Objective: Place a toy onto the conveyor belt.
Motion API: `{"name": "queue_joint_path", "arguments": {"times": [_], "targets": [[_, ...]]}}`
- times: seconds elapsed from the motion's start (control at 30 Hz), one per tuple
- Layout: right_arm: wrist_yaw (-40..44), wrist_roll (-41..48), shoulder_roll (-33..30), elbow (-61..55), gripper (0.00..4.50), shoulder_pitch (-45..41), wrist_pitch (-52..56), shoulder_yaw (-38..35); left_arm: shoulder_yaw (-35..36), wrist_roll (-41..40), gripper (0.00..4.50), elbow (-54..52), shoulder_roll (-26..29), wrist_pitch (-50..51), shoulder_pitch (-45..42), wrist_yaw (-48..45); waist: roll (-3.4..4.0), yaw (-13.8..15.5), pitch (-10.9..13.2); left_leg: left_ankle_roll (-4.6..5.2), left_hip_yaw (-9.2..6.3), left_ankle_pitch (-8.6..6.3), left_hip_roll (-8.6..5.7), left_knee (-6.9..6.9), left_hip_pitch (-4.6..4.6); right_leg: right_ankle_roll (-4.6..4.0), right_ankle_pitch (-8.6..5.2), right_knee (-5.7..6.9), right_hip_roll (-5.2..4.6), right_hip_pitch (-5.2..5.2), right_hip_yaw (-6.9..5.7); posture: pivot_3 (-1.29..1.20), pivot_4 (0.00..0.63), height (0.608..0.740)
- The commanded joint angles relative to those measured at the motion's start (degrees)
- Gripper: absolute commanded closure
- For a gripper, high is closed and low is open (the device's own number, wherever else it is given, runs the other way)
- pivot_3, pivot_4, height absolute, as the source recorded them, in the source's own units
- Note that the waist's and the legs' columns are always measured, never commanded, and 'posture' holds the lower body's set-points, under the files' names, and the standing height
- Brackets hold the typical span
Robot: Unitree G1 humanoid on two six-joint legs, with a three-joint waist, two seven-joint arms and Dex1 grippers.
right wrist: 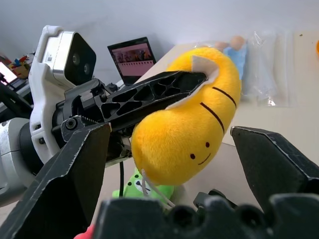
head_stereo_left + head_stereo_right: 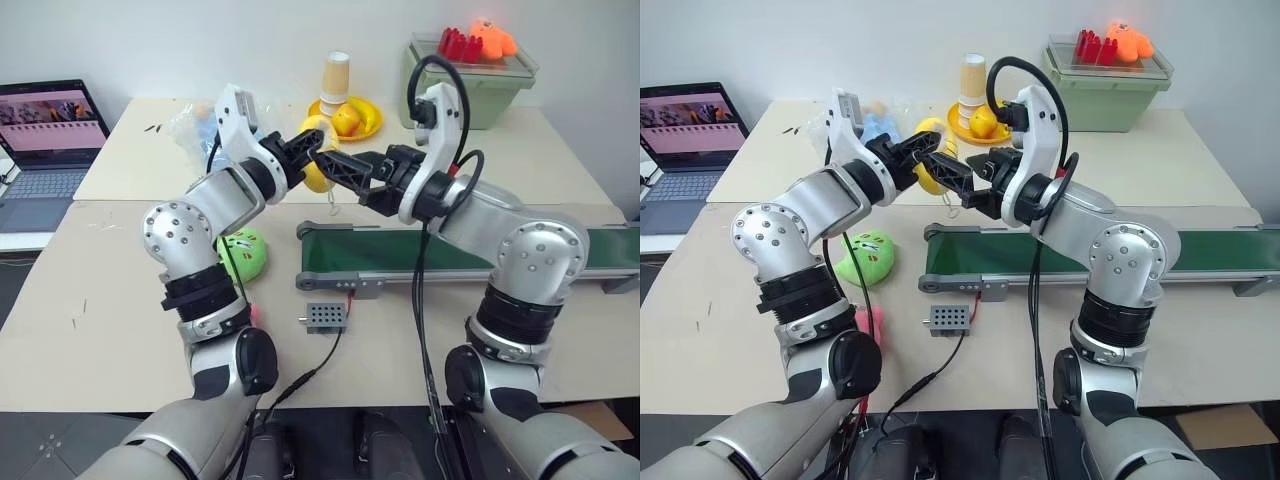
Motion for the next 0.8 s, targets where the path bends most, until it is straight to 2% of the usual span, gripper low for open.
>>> {"name": "queue_joint_path", "arguments": {"times": [0.03,0.33,0.53,0.63,0.8], "targets": [[0.32,0.2,-0.14,-0.69,0.0,-0.93,-2.24,0.29,-0.91,-2.18,3.58,-2.19,0.08,-1.63,-0.57,1.18,0.0,0.0,0.0,0.0,0.0,0.0,0.0,0.0,0.0,0.0,0.0,0.0,0.0,0.0,0.0,0.0,0.15,0.734],[1.11,-0.6,-0.2,1.01,0.0,-0.72,-3.89,1.72,-1.42,-5.11,3.58,-3.62,-1.04,-1.72,-0.48,5.61,0.0,0.03,0.0,0.0,-0.03,0.0,0.0,0.0,-0.02,0.0,0.0,-0.03,0.0,0.0,0.0,0.0,0.15,0.734],[1.86,-1.0,-0.07,1.88,0.0,-0.39,-5.01,2.23,-0.35,-10.88,3.58,-3.8,-1.12,-0.42,-3.03,10.26,0.0,0.02,0.0,0.01,-0.03,0.0,0.02,-0.01,-0.01,0.0,0.0,-0.03,0.01,0.0,0.0,0.0,0.15,0.734],[2.14,-0.99,0.09,2.14,0.74,-0.41,-5.4,2.14,-0.3,-13.05,3.65,-3.37,-0.48,-0.59,-3.38,11.97,0.0,0.03,0.0,0.01,-0.04,0.0,0.01,-0.01,-0.01,0.0,0.0,-0.04,0.01,0.01,0.0,0.0,0.15,0.734],[2.41,-0.68,0.1,2.36,2.31,-0.43,-5.7,2.11,-0.98,-15.96,3.65,-2.87,0.84,-1.06,-3.5,13.96,0.0,0.02,0.0,0.01,-0.04,0.0,0.01,-0.02,-0.01,0.0,0.0,-0.05,0.01,0.01,0.0,0.0,0.15,0.734]]}}
